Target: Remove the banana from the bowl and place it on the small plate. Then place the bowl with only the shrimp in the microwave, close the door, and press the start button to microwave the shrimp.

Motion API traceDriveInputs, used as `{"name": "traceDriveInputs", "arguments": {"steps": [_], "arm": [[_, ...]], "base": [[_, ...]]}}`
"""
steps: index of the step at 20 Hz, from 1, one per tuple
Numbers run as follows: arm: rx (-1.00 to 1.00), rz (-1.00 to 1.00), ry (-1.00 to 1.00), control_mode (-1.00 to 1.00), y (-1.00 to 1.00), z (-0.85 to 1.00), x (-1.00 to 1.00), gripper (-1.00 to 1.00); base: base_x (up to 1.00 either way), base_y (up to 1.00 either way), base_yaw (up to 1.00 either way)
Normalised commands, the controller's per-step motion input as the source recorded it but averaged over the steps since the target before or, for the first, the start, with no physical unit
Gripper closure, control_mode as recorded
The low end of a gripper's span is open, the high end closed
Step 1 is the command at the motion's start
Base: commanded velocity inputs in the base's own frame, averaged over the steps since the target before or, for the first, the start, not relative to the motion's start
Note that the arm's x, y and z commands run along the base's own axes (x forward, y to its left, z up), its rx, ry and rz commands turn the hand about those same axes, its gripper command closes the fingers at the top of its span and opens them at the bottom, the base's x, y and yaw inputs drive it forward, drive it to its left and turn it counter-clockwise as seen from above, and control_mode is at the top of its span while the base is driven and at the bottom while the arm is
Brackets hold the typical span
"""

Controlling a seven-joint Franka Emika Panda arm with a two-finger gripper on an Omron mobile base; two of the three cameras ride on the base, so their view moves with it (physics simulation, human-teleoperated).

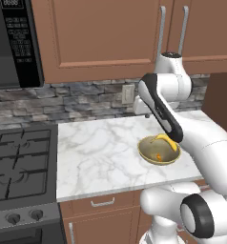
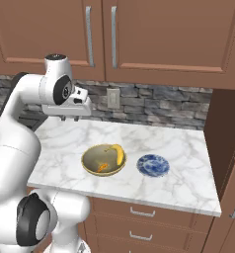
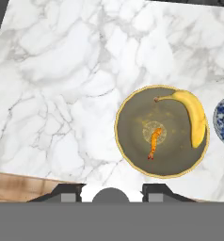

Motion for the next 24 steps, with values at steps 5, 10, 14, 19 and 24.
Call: {"name": "traceDriveInputs", "arguments": {"steps": [5,10,14,19,24], "arm": [[-0.04,0.01,-0.06,-1.0,0.0,-0.18,0.0,-1.0],[-0.2,0.04,-0.16,-1.0,-0.62,-0.75,-0.15,-1.0],[-0.2,0.0,0.0,-1.0,-0.79,-0.91,-0.03,-1.0],[-0.13,0.0,0.04,-1.0,-0.42,-0.2,0.01,-1.0],[-0.03,0.0,0.02,-1.0,-0.18,0.01,0.01,-1.0]], "base": [[0.0,0.0,0.0],[0.0,0.0,0.0],[0.0,0.0,0.0],[0.0,0.0,0.0],[0.0,0.0,0.0]]}}
